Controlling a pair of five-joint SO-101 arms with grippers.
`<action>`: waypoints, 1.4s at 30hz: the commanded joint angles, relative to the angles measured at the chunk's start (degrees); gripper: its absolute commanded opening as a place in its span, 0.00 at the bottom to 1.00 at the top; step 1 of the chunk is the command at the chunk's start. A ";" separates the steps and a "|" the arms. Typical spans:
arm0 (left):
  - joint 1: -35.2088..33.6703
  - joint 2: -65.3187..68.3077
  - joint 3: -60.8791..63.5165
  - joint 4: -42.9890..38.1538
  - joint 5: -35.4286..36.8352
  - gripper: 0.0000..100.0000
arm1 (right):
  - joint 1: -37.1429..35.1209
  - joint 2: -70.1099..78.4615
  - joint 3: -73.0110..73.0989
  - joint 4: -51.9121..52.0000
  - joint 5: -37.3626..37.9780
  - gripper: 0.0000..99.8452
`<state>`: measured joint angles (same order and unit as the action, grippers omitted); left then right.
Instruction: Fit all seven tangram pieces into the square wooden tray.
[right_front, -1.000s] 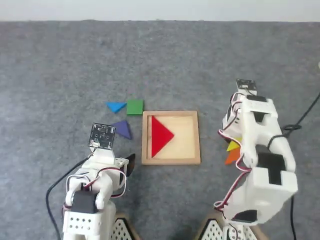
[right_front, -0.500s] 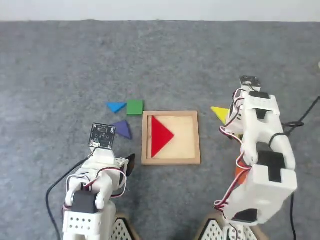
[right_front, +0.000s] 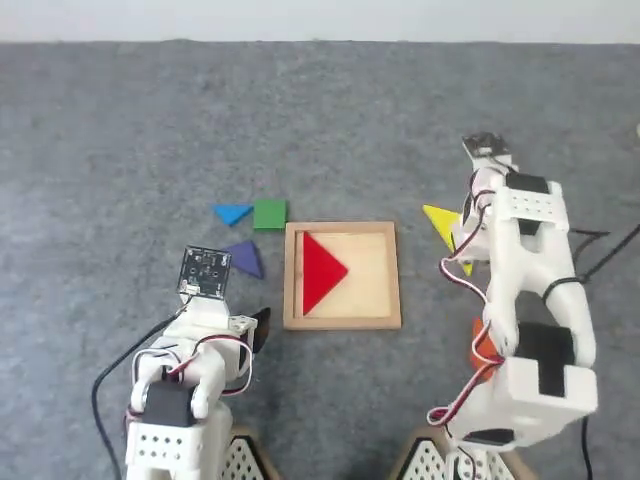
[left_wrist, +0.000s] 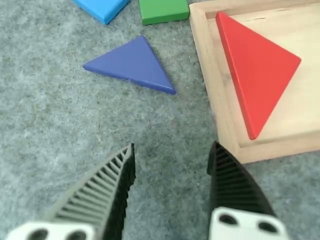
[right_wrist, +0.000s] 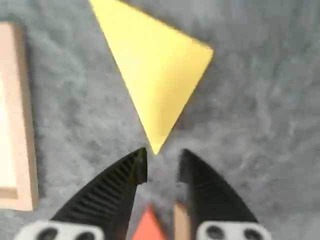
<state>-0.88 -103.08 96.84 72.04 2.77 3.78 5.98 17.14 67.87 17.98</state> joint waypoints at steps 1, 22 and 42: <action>-0.35 -1.14 -0.40 0.26 -0.35 0.24 | -0.22 -3.38 -6.68 -1.19 3.96 0.26; -0.35 -1.14 -0.40 0.26 -0.35 0.24 | -6.46 20.26 -21.27 -1.71 27.52 0.31; -0.35 -1.14 -0.40 0.26 -0.35 0.24 | -1.98 21.67 -22.95 2.15 26.46 0.37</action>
<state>-0.88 -103.08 96.84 72.04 2.77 0.62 28.04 -4.40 69.89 44.18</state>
